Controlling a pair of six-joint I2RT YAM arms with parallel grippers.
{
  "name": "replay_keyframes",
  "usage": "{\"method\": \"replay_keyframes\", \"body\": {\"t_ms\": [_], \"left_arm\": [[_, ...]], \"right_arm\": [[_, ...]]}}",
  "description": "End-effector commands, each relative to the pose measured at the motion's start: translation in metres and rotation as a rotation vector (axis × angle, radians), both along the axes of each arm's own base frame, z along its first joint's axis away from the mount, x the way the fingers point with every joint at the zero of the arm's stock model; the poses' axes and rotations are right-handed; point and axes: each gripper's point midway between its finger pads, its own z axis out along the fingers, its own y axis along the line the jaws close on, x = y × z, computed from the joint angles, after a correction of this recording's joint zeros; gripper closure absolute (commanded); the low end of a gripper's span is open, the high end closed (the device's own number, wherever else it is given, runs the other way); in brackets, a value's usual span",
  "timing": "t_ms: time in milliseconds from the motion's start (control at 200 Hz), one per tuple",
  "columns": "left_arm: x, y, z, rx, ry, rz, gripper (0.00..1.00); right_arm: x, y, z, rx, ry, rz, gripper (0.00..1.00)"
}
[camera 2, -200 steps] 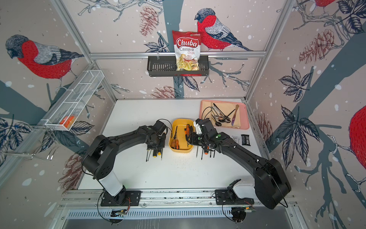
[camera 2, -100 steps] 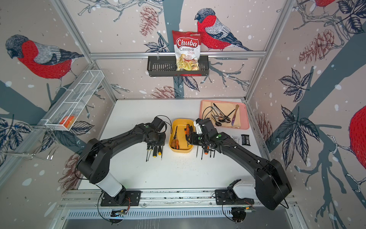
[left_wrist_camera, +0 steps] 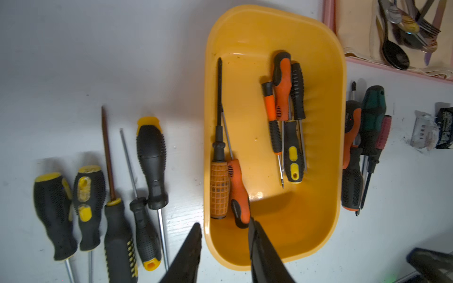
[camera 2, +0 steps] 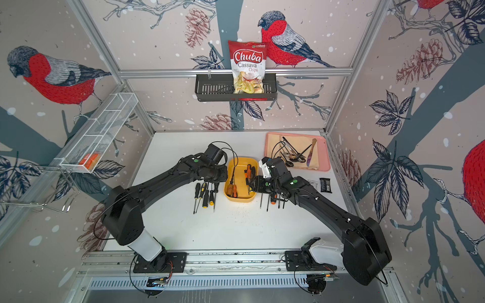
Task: Take out the screwdriver from the storage box
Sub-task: Pick up the screwdriver from the storage box.
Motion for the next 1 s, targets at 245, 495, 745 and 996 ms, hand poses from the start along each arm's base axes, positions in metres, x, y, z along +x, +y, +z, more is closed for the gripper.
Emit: {"method": "replay_keyframes", "body": {"t_ms": [245,495,745,996], "left_arm": [[0.004,-0.044,-0.012,-0.007,0.043,-0.036,0.63],[0.007,-0.049,-0.041,0.055,0.091,-0.016,0.59],[0.001,-0.045,-0.071,0.111,0.144,0.015,0.57],[-0.004,-0.046,-0.094,0.125,0.183,0.02,0.58]], "right_arm": [[-0.009,-0.016,0.003,0.006,-0.024,0.025,0.58],[-0.011,-0.021,0.0,0.015,-0.016,0.03,0.58],[-0.01,-0.025,-0.004,0.018,-0.008,0.029,0.58],[-0.007,-0.028,-0.007,0.015,-0.002,0.024,0.58]]}}
